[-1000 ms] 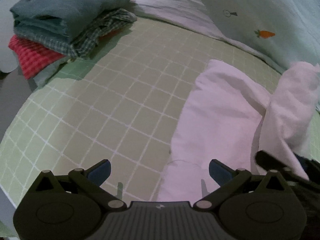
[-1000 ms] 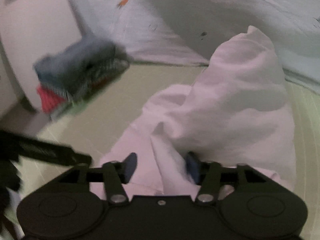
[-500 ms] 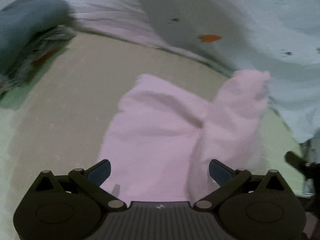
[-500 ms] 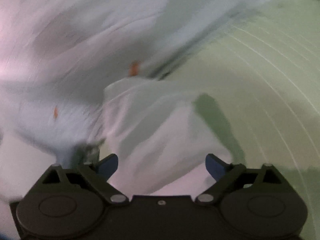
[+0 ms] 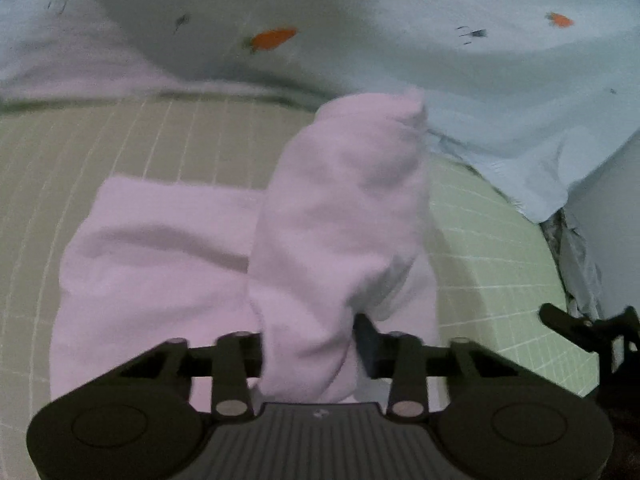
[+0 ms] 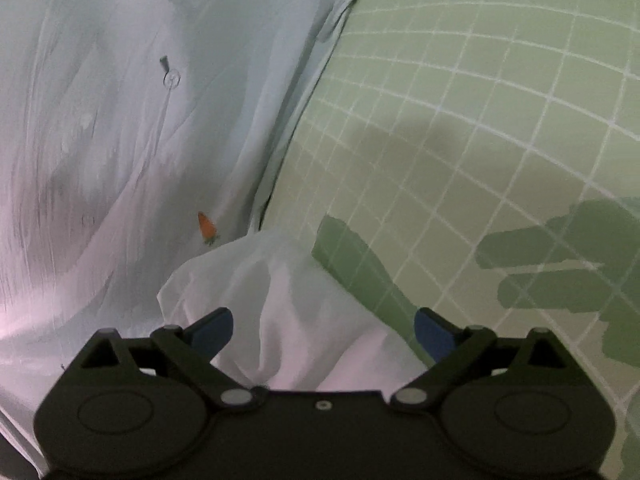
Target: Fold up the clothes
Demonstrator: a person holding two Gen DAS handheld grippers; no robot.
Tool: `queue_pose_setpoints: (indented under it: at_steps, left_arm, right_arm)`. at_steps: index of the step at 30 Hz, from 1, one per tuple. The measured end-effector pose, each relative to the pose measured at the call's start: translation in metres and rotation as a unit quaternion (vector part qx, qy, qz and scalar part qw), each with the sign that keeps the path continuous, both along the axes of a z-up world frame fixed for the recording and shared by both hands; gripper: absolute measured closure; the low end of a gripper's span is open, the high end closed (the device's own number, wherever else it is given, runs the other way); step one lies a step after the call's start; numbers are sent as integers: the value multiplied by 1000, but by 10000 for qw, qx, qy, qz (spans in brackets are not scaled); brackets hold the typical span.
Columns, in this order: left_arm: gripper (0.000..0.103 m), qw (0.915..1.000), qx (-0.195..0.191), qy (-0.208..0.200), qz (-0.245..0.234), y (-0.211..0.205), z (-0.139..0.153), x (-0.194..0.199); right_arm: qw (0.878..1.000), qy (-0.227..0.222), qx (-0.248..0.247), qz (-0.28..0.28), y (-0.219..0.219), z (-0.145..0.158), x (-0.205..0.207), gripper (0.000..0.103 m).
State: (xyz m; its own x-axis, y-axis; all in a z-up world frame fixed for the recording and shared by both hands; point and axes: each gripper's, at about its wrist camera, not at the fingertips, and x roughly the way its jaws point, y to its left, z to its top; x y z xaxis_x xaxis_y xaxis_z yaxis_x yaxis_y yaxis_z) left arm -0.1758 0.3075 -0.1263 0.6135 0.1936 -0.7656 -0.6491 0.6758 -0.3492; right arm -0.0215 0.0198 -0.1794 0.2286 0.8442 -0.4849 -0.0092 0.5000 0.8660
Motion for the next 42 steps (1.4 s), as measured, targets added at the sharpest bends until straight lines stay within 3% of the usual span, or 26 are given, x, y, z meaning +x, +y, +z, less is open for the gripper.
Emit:
queue_pose_setpoints:
  at_steps: [4,8,12,14,16,18,19,20,21,22,29,33,38,42]
  left_arm:
    - [89,9987,49,-446,-240,-9,21,-15]
    - [92,9950,-99,-955,-270,-3,44,-45]
    - [91,9866,-608,-1378,627,34,33,-100]
    - [80,9843,-632,-1143,1188,53,15,-124]
    - [63,9833,-500,-339,1715,69,-6,-136]
    - [51,9820,-448,152,1829,73,-18,-144]
    - [37,9805,-425,383,1881,74,-23,-148]
    - [28,9810,-471,327,1851,73,-26,-152]
    - [12,9816,-518,269,1820,71,-28,-156]
    - [8,9824,-584,170,1764,70,-30,-157]
    - [6,9836,-1006,402,1442,76,-64,-145]
    - [3,9816,-1327,183,1364,89,-78,-142]
    - [1,9840,-1356,-212,1133,97,-81,-137]
    - [1,9807,-1448,-525,1207,98,-82,-132]
  right_arm:
    - [9999,105,-78,-59,-5,-6,-1,5]
    - [9997,188,-165,36,-4,-10,-10,5]
    - [9993,164,-251,244,6,-9,-16,5]
    - [9987,66,-336,389,14,-6,-20,5]
    - [9971,-70,-495,569,24,-4,-24,5]
    - [9943,-207,-687,783,36,-1,-28,5]
    - [9924,-289,-784,902,42,0,-31,4]
    - [9900,-383,-882,1032,49,1,-34,2]
    - [9871,-484,-984,1165,56,2,-37,2]
    - [9835,-601,-1096,1310,64,3,-40,2]
    - [9543,-1216,-1640,2183,116,4,-54,1]
    - [9451,-1341,-1711,2440,137,-2,-51,1]
    - [9383,-1377,-1704,2675,160,-11,-45,0]
    - [9350,-1474,-1694,2746,173,-13,-46,0]
